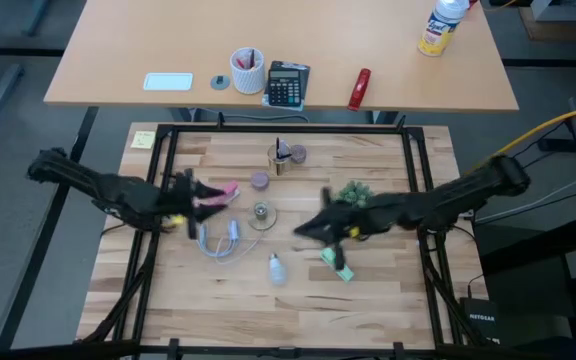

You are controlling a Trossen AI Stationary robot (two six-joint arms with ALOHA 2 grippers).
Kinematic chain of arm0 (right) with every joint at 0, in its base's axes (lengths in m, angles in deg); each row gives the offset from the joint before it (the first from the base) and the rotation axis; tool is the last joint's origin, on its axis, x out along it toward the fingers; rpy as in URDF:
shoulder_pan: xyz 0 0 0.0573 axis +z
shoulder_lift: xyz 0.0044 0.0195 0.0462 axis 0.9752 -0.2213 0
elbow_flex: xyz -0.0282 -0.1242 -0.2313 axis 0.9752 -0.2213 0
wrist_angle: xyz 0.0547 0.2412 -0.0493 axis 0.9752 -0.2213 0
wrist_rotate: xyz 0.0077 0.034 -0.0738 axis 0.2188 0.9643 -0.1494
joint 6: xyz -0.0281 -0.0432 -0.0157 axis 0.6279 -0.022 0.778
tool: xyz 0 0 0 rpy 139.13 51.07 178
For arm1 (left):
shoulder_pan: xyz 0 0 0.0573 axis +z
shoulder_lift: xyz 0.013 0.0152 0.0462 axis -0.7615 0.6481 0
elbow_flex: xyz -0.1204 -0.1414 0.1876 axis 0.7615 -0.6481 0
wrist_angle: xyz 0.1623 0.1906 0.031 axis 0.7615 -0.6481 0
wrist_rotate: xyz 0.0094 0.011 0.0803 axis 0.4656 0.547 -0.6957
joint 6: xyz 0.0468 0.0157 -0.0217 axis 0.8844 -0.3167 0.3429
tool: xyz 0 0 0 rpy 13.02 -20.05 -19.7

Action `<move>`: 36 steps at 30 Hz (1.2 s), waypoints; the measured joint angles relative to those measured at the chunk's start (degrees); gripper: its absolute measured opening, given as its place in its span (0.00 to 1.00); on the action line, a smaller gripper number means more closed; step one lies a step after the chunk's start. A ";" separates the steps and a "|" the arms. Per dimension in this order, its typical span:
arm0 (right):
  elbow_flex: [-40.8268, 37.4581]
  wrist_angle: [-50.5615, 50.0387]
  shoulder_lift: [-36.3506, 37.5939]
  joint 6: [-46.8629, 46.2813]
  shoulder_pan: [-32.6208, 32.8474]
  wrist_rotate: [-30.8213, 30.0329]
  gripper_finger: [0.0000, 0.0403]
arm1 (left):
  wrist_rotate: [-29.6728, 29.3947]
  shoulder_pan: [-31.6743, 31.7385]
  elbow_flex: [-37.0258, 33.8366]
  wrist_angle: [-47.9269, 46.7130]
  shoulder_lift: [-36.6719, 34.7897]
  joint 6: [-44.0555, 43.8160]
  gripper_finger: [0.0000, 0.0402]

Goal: Screw lightbulb
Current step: Return to Home Position

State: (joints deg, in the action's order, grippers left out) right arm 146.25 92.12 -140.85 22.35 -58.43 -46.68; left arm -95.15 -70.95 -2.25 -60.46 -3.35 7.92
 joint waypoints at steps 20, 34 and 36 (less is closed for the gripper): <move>-15.19 -27.93 26.42 8.80 -1.15 -25.22 0.04 | -7.97 0.97 -13.22 -9.81 -28.58 16.72 0.42; -45.93 13.67 26.35 -3.67 -13.21 -4.75 0.04 | 0.35 2.39 -32.70 2.13 -39.93 8.27 0.42; -48.29 15.49 26.30 -5.33 -14.62 -3.58 0.04 | 0.52 2.39 -32.87 3.23 -39.72 8.51 0.42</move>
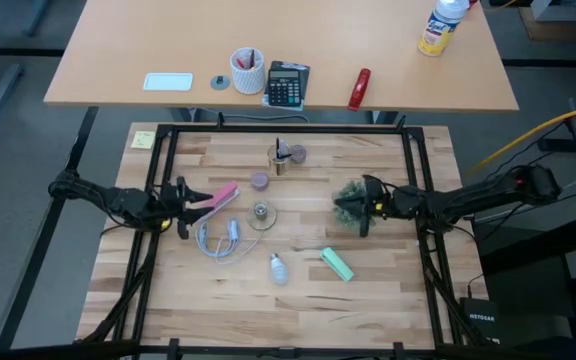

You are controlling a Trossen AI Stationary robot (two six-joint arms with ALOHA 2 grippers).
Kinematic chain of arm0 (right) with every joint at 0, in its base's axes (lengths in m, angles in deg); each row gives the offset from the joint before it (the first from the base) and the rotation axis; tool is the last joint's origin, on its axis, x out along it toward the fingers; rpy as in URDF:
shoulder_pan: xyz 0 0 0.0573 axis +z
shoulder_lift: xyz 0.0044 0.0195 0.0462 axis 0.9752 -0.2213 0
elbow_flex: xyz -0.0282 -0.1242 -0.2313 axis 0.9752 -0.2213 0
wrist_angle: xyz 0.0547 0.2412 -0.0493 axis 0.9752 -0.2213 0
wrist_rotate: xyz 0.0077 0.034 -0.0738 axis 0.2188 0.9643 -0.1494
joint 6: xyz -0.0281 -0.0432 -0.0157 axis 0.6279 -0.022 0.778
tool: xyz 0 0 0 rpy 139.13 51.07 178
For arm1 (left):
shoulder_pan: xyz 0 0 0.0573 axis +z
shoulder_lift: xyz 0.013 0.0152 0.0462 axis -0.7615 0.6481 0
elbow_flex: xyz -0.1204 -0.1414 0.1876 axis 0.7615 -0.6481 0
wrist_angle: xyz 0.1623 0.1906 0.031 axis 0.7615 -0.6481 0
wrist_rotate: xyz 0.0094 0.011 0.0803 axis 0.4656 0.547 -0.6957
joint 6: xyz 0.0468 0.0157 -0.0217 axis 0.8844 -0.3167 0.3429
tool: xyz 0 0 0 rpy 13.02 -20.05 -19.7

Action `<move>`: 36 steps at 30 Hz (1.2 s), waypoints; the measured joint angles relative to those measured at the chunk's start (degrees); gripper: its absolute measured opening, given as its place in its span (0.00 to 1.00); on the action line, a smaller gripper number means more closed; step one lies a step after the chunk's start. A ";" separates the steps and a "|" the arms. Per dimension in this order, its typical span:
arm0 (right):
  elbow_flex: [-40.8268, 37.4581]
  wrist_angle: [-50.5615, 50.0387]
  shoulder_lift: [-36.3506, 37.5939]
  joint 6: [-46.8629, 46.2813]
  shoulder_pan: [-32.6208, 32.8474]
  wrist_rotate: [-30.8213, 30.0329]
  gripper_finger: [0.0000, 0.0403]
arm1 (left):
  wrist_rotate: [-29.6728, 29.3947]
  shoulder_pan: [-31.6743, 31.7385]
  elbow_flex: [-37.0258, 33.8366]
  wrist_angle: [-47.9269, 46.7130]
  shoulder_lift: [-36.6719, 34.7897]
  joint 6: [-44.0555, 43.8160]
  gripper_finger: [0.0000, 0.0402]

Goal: Screw lightbulb
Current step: Return to Home Position

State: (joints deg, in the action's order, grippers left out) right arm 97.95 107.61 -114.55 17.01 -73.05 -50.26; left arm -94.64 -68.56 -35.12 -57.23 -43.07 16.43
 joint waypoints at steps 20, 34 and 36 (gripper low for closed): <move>-9.78 4.43 0.17 -5.38 -3.45 -0.26 0.04 | 0.12 2.49 -0.18 0.02 0.02 20.88 0.42; -7.34 2.87 0.00 -5.41 -3.46 -0.11 0.04 | 0.11 2.51 -0.18 -0.08 0.02 21.81 0.42; -7.33 2.27 0.96 -5.42 -3.46 -0.15 0.04 | 0.11 2.51 -0.18 -0.11 0.02 21.81 0.42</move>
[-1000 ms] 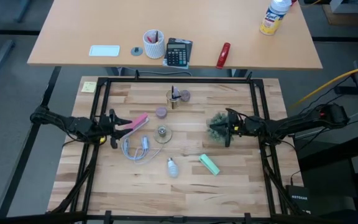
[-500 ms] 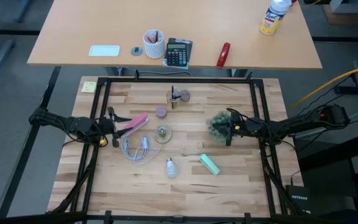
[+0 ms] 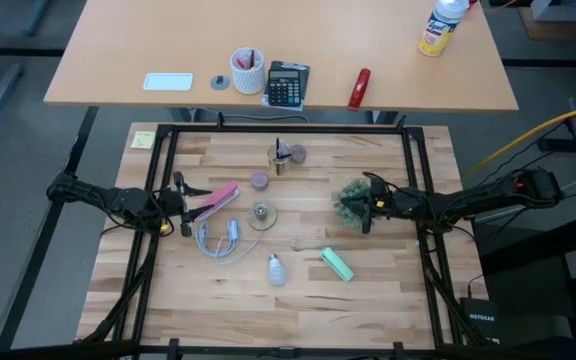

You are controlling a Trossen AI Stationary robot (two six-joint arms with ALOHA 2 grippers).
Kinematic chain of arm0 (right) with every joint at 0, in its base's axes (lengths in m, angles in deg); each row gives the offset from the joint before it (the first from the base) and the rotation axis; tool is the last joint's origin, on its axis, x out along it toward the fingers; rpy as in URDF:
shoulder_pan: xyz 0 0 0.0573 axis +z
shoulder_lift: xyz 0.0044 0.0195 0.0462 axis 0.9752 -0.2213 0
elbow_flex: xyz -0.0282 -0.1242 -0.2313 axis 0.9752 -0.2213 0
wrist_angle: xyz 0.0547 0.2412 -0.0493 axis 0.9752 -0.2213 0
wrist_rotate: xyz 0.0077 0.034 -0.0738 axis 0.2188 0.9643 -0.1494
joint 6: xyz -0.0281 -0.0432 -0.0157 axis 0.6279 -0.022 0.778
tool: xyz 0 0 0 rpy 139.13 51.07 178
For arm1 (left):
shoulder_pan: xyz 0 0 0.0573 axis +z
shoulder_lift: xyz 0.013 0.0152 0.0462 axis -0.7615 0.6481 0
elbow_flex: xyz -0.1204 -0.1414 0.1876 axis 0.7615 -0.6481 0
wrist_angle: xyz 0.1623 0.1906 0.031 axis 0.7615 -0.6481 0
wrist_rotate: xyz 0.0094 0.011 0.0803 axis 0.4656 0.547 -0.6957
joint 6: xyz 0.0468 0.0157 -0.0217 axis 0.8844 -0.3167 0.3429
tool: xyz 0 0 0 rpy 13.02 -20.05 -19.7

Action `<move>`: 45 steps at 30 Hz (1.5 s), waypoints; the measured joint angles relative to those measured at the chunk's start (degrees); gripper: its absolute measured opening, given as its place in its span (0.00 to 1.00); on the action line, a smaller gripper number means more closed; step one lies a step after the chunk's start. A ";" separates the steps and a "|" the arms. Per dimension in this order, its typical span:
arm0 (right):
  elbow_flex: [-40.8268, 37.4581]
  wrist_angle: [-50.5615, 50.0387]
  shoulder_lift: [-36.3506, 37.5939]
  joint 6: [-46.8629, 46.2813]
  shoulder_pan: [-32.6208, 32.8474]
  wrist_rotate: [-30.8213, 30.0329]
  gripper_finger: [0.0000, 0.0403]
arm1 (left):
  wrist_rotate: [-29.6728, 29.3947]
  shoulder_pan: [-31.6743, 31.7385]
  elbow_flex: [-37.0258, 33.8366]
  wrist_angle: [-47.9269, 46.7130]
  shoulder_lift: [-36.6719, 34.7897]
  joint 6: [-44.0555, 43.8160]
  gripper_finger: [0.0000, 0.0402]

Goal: Screw lightbulb
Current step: Return to Home Position

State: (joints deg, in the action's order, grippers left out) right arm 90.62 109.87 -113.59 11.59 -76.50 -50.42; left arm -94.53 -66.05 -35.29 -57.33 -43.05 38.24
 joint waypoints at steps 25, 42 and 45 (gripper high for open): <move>0.02 -15.54 31.20 0.03 0.00 -0.08 0.04 | -0.07 0.00 -0.02 0.13 -1.99 -0.03 0.42; -3.69 -33.03 47.70 0.08 0.00 -0.12 0.04 | 0.00 0.00 -0.07 0.24 -1.99 -0.05 0.42; -3.74 -32.80 48.59 0.09 0.00 0.95 0.04 | 0.02 -0.02 -0.09 0.31 -2.01 -0.07 0.42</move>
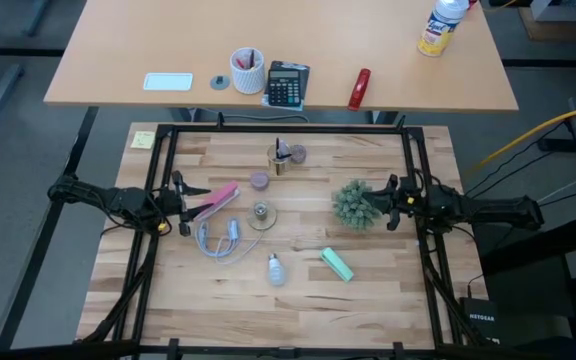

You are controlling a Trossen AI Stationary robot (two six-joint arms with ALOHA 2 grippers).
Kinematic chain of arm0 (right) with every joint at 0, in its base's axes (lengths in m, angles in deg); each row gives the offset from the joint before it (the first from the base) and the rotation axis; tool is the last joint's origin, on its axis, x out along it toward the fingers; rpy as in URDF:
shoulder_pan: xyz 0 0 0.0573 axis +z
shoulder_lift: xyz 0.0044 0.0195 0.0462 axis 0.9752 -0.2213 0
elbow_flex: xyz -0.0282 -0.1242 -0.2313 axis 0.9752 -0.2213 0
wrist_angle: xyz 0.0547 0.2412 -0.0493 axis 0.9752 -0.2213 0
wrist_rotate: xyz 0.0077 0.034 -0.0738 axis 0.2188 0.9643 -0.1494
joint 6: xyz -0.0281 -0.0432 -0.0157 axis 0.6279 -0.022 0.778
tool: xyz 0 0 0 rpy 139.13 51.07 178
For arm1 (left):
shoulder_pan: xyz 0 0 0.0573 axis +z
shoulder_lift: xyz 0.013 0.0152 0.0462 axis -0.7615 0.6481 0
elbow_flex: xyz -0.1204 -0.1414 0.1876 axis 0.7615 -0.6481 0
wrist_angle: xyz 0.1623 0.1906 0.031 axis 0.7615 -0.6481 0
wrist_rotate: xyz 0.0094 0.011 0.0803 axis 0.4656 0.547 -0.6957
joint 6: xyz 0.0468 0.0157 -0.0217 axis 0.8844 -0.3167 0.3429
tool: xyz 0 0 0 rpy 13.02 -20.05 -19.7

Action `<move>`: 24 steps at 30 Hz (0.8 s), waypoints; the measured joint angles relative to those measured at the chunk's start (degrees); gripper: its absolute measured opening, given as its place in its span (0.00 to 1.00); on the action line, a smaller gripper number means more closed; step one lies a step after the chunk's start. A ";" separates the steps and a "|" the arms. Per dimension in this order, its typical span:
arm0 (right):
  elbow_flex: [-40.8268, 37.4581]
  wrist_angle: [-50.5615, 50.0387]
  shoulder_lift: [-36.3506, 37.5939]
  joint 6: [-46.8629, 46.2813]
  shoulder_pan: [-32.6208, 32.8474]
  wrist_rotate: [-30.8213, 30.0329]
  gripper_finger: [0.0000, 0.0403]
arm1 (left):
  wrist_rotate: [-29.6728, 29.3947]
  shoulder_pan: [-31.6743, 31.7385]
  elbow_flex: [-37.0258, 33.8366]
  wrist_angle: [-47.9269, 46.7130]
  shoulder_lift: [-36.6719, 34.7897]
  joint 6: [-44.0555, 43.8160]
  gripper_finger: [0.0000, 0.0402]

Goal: Screw lightbulb
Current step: Return to Home Position

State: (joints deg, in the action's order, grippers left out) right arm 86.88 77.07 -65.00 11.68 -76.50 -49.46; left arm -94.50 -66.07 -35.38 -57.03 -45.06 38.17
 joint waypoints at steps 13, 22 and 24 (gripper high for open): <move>-0.11 -0.37 3.73 -0.02 -6.44 0.54 0.04 | 0.00 0.02 0.00 0.00 0.00 0.00 0.42; -0.17 -0.37 3.73 -0.01 -10.25 0.43 0.04 | 0.00 0.02 0.00 -0.02 0.02 0.00 0.42; -0.17 -0.37 3.73 -0.01 -10.14 0.47 0.04 | 0.00 0.00 0.00 -0.02 0.02 0.00 0.42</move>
State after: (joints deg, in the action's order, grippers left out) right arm 86.71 76.70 -61.27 11.67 -86.65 -48.99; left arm -94.50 -66.06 -35.38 -57.05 -45.04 38.17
